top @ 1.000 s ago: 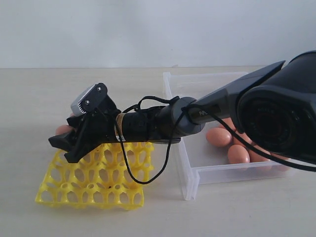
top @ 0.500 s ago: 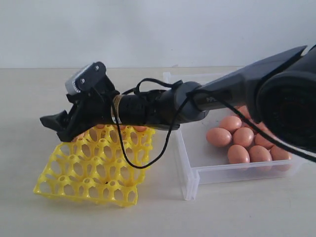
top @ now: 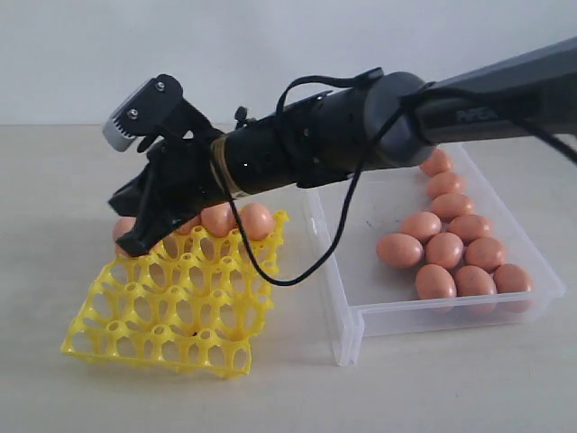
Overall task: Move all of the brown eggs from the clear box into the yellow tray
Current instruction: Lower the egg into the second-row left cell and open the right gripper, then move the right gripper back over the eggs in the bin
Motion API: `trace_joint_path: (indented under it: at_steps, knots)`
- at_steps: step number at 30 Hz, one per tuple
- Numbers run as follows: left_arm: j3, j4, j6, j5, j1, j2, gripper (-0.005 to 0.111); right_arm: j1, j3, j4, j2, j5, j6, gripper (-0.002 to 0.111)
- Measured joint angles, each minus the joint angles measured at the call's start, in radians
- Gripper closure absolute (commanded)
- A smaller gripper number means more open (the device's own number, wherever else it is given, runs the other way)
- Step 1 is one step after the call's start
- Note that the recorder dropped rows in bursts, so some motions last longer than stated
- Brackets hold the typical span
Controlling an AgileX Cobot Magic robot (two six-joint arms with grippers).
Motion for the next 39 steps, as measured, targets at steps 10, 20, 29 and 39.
trace_joint_path:
  at_steps: [10, 20, 29, 39]
  knots:
    - [0.000, 0.000, 0.000, 0.000, 0.000, 0.000, 0.029, -0.024, 0.262, 0.323, -0.214, 0.353, -0.429, 0.109]
    - [0.000, 0.000, 0.000, 0.000, 0.000, 0.000, 0.029, -0.204, 0.503, 1.506, -0.385, -0.109, -1.566, 0.109]
    - [0.000, 0.000, 0.000, 0.000, 0.000, 0.000, 0.029, -0.383, 0.524, 1.899, -0.418, 0.330, -1.757, 0.082]
    - [0.000, 0.000, 0.000, 0.000, 0.000, 0.000, 0.029, -0.508, 0.233, 1.887, -0.351, 1.259, -1.846, 0.055]
